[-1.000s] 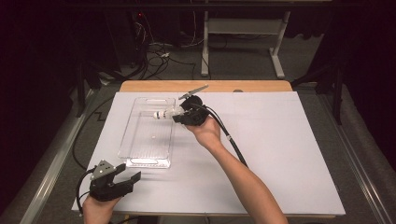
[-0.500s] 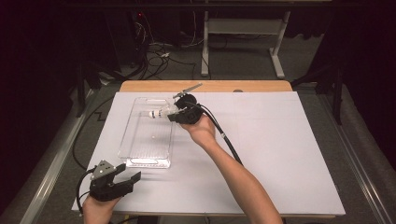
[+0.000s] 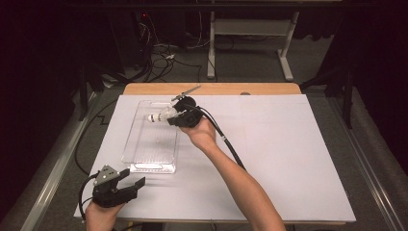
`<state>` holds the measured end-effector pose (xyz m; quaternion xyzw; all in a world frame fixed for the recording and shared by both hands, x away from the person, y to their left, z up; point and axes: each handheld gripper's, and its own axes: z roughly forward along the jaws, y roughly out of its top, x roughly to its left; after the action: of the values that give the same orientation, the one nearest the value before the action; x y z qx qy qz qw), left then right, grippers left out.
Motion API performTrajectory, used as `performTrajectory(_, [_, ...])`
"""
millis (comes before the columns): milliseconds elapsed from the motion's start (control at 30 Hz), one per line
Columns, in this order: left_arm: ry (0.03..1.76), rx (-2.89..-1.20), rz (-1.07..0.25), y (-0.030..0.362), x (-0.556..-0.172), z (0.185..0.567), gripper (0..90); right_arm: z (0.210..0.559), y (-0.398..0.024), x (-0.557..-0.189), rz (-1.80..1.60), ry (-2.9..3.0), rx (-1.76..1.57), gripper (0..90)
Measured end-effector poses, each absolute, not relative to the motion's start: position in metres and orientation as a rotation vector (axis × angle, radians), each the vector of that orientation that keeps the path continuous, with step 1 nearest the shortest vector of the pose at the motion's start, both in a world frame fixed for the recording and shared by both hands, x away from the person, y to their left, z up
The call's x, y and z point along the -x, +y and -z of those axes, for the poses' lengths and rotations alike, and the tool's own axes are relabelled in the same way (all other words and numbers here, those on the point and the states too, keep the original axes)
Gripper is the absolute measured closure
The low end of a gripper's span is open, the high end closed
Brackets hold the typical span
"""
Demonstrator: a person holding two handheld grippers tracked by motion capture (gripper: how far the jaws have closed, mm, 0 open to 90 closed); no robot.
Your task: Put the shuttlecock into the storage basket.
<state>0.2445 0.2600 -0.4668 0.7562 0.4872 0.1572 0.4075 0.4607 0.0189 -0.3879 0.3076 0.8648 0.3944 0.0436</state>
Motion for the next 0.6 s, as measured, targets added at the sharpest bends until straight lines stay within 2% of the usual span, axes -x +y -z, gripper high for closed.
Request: performTrajectory(600, [1.228, -1.899, -0.393, 0.260, -0.244, 0.467, 31.0, 0.396, 0.048, -0.470, -1.206, 2.681, -0.934, 88.4])
